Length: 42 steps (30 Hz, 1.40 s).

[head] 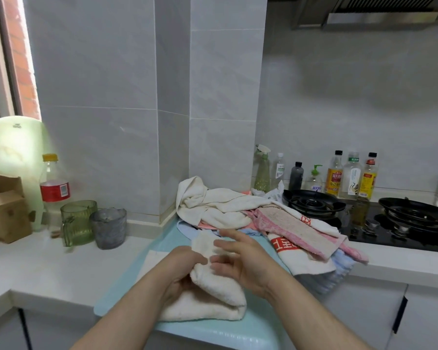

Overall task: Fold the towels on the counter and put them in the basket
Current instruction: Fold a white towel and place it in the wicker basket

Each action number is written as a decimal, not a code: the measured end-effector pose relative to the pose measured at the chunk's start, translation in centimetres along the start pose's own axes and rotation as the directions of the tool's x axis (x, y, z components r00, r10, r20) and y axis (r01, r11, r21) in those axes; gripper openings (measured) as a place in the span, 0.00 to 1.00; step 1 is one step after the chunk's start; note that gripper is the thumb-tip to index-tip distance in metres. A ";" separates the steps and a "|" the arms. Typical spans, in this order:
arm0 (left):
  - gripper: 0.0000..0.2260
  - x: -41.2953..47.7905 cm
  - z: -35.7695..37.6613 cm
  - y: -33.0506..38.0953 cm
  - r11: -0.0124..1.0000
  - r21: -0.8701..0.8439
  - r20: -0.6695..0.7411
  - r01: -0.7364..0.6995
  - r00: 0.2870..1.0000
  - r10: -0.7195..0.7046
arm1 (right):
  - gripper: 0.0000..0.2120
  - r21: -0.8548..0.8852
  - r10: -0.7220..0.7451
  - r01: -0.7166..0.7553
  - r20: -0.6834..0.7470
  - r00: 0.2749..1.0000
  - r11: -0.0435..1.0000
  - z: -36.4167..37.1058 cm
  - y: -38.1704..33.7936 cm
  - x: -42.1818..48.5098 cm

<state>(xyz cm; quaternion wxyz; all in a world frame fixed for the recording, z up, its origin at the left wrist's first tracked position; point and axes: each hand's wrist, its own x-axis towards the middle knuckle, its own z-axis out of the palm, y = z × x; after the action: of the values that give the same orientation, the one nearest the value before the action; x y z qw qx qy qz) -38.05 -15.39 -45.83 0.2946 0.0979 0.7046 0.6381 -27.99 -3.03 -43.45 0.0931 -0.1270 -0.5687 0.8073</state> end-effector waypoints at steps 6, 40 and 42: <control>0.18 0.7 -1.1 1.4 0.994 -0.108 0.019 -0.035 0.999 0.037 | 0.31 -0.886 -0.253 0.139 0.025 0.967 0.442 -2.7 4.3 -2.6; 0.22 -2.9 -7.1 -1.2 0.266 0.892 0.260 -0.367 0.895 0.361 | 0.26 -0.968 -0.030 0.195 0.193 0.981 0.158 1.7 5.3 0.3; 0.24 -1.7 -7.0 -1.9 0.140 0.941 0.274 -0.308 0.936 0.220 | 0.28 -0.983 0.030 0.168 0.171 0.985 0.078 1.5 6.3 0.4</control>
<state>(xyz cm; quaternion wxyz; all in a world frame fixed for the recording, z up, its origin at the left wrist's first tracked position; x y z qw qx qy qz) -40.02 -22.41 -47.10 0.0730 0.4056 0.9073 0.0840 -28.91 -6.40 -48.97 -0.0212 -0.0700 -0.9751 0.2094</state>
